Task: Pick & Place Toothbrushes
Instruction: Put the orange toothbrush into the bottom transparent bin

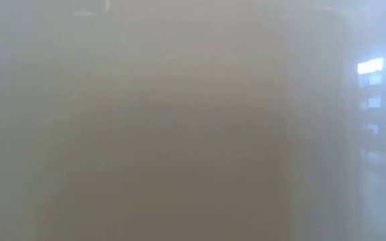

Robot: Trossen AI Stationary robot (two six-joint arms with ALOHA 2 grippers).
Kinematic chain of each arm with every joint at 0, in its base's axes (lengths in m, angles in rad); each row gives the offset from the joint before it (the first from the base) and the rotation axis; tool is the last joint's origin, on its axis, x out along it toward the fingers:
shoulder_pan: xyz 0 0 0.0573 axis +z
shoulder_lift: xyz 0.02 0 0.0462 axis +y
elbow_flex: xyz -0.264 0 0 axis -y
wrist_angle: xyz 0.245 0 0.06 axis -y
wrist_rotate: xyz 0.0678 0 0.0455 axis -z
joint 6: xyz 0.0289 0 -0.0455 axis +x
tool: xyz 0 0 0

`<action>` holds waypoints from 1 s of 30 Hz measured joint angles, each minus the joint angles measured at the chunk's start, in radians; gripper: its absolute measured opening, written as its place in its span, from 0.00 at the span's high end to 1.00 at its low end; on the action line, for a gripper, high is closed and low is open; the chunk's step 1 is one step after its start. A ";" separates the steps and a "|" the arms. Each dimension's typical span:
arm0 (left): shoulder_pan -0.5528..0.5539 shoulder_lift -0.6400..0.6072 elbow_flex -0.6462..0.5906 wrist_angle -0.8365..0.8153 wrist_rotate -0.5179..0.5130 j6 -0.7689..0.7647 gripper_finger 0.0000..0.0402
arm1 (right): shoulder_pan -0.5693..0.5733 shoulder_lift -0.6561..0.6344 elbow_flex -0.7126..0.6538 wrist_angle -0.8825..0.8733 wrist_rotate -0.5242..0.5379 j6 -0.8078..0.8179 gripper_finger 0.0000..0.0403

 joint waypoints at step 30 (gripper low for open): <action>0.000 0.000 0.000 0.000 0.000 -0.002 0.76 | -0.007 0.000 0.002 -0.054 0.019 0.103 0.62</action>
